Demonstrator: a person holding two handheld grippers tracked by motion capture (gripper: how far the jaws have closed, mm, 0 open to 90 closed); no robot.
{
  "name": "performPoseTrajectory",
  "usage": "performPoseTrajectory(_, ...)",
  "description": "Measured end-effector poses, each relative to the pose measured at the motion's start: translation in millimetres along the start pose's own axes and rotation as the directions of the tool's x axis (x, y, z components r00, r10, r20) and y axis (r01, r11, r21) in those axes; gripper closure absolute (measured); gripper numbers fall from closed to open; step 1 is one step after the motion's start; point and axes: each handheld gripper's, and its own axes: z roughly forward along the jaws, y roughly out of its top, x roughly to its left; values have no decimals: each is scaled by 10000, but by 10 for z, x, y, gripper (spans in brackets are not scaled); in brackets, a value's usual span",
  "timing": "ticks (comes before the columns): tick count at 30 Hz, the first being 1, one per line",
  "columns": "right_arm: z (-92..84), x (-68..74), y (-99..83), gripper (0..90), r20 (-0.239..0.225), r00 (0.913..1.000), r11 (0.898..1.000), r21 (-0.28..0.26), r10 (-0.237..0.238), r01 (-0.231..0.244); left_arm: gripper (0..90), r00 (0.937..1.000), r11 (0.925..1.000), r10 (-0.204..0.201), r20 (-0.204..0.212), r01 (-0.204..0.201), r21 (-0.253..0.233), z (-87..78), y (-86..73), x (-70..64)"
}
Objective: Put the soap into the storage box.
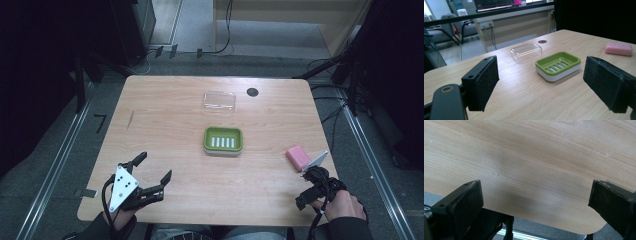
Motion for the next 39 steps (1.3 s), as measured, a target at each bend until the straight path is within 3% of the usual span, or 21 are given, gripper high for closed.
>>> performPoseTrajectory(16, -49, 41, 48, 0, 504, 9980, 9991, -163, -388, 396, 136, 10000, 10000, -6, 44, 6, 26, 8, 3, -1)
performPoseTrajectory(39, -208, -67, 262, 0, 767, 9915, 9907, -783, -1050, 1110, 136, 10000, 10000, 17, 81, -17, 29, 18, 2, -5)
